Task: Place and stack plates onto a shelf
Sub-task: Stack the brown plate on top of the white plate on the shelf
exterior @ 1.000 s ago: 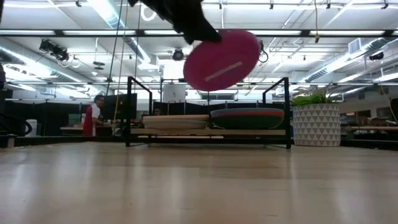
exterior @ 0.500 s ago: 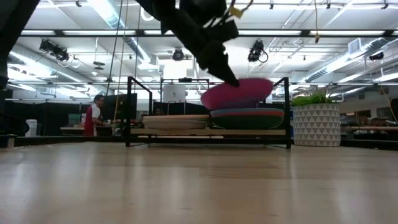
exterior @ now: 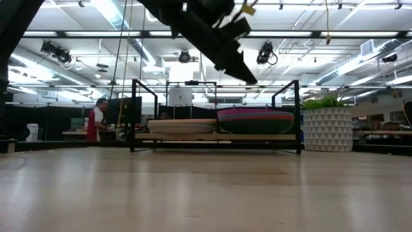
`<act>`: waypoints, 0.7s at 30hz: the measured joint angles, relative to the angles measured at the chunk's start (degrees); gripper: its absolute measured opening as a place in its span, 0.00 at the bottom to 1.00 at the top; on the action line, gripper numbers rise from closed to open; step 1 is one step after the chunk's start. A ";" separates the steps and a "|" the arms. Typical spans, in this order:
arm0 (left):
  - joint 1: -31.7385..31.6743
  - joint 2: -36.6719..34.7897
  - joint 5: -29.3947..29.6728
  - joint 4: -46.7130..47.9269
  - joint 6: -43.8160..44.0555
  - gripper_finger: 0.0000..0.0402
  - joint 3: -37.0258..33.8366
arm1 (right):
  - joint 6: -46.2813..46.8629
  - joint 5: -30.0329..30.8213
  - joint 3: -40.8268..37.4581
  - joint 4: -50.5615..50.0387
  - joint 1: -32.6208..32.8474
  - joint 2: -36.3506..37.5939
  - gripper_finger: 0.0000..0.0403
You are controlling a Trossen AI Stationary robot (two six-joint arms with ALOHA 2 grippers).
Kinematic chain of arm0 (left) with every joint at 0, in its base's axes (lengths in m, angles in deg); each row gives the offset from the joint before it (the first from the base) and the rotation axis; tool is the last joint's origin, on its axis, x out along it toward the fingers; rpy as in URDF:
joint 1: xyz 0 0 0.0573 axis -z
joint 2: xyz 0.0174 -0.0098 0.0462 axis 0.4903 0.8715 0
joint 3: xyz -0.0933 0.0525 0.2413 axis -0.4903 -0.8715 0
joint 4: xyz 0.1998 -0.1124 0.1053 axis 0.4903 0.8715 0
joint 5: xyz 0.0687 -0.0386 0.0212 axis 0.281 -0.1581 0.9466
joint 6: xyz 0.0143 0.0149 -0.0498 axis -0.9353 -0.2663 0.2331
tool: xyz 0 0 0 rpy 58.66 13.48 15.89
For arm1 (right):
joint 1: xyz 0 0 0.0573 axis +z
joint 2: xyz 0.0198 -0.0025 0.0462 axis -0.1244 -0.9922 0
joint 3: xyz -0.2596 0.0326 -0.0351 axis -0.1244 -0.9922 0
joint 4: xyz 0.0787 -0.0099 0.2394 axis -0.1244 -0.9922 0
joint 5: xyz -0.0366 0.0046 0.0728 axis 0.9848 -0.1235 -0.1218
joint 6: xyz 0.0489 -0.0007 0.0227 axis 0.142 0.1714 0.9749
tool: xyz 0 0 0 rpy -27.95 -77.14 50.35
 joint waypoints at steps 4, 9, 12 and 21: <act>-0.60 -2.42 -0.03 2.15 8.08 0.29 0.00 | -0.55 0.00 0.00 -0.01 0.00 0.00 0.26; -1.42 -8.14 -2.25 15.46 18.68 0.32 -0.12 | -1.93 0.23 0.00 -0.80 -0.04 0.00 0.26; 0.15 -11.81 -3.43 22.45 21.62 0.31 -1.99 | -3.10 0.28 0.00 -0.96 -0.04 -0.10 0.26; 15.19 -26.92 -13.61 25.67 38.92 0.27 -15.75 | -6.53 0.26 0.00 -3.65 -0.04 -0.88 0.26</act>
